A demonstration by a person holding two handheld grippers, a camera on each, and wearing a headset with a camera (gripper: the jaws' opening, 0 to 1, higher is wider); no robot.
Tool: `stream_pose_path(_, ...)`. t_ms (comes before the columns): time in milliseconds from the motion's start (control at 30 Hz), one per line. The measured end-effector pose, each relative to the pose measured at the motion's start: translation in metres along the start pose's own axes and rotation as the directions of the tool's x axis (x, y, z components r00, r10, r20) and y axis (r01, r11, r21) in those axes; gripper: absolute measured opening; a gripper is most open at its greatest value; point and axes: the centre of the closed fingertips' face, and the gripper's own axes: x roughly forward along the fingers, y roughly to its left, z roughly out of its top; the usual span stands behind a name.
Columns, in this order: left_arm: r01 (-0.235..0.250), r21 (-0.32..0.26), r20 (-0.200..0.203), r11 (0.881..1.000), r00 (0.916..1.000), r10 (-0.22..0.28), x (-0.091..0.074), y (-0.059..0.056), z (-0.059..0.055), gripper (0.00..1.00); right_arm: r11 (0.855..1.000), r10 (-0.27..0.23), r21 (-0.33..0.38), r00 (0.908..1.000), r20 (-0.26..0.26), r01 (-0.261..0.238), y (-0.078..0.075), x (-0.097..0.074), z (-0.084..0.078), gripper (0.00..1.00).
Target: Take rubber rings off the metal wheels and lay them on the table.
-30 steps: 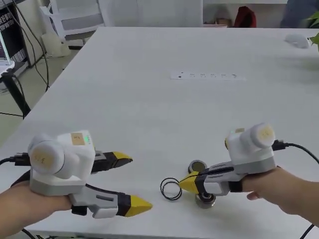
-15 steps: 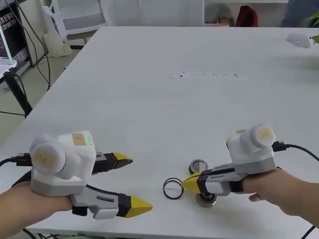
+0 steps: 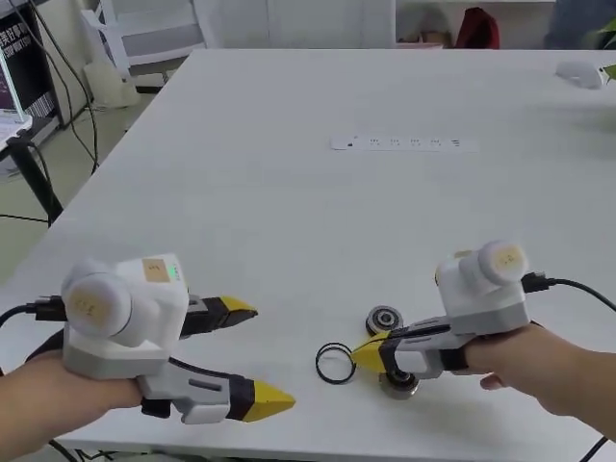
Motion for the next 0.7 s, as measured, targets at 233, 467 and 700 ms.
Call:
stream_pose_path(233,0.002,-0.004,-0.007,1.000,1.0000,-0.002,0.0008,-0.0003,-0.0024,0.68,1.000,-0.006,-0.002,1.0000,0.000,0.006,-0.0007,0.0003,-0.0001,0.04)
stream_pose_path(467,0.011,-0.003,-0.017,1.000,0.9998,-0.011,0.0028,-0.0013,-0.0039,0.68,1.000,-0.007,-0.015,1.0000,0.001,0.007,-0.0002,-0.0003,0.0000,0.09)
stream_pose_path(700,0.019,-0.001,-0.025,1.000,0.9995,-0.019,0.0055,-0.0012,-0.0036,0.67,0.999,-0.008,-0.040,1.0000,-0.002,0.008,0.0014,-0.0024,-0.0007,0.18)
